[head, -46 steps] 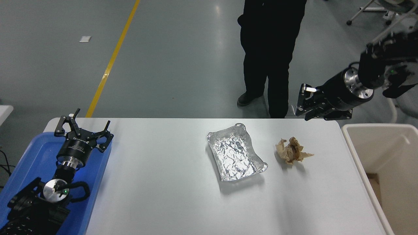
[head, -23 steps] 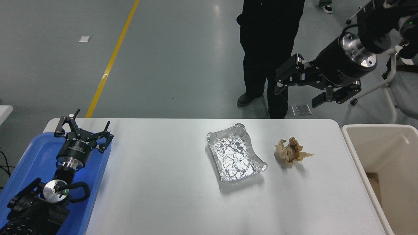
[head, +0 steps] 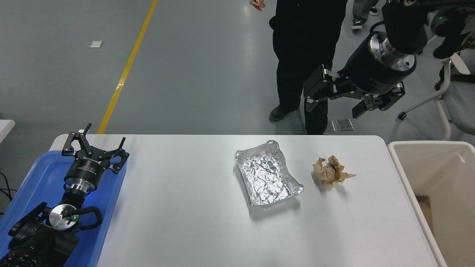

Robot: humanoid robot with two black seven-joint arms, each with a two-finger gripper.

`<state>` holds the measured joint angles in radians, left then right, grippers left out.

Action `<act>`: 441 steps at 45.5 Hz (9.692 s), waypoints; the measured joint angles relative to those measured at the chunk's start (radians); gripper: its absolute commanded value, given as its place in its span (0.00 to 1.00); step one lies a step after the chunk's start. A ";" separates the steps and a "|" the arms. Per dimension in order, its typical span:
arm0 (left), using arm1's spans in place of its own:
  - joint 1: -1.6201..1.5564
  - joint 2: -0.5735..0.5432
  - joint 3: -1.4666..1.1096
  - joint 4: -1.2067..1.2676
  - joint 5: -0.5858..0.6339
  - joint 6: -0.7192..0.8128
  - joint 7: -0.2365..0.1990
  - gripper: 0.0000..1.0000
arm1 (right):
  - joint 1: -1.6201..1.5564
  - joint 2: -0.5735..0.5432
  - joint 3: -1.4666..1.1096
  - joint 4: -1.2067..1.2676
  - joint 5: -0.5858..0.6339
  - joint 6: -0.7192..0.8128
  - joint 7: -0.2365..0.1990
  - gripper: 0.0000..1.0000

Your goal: Pick up foil plate and place in dustbin

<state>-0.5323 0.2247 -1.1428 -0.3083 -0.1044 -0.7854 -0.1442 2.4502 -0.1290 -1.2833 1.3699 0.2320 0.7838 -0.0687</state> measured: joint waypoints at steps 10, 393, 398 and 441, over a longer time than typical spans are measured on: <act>0.000 0.000 0.000 0.000 0.000 0.000 0.000 0.99 | -0.003 0.014 -0.004 -0.007 0.010 0.001 0.004 1.00; 0.000 0.000 0.003 0.000 0.000 0.000 0.000 0.99 | -1.598 -0.611 0.631 -0.794 -0.356 -0.820 0.012 1.00; -0.001 0.000 0.003 0.000 0.000 0.000 0.000 0.99 | -1.490 -0.654 0.553 -0.664 -0.356 -0.808 0.012 1.00; -0.001 0.000 0.004 0.000 0.000 0.000 0.000 0.99 | -0.381 -0.452 0.062 -0.054 -0.319 -0.057 0.012 1.00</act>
<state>-0.5332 0.2250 -1.1383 -0.3084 -0.1044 -0.7854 -0.1442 2.0692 -0.5811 -1.2212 1.3162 -0.0870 0.7264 -0.0571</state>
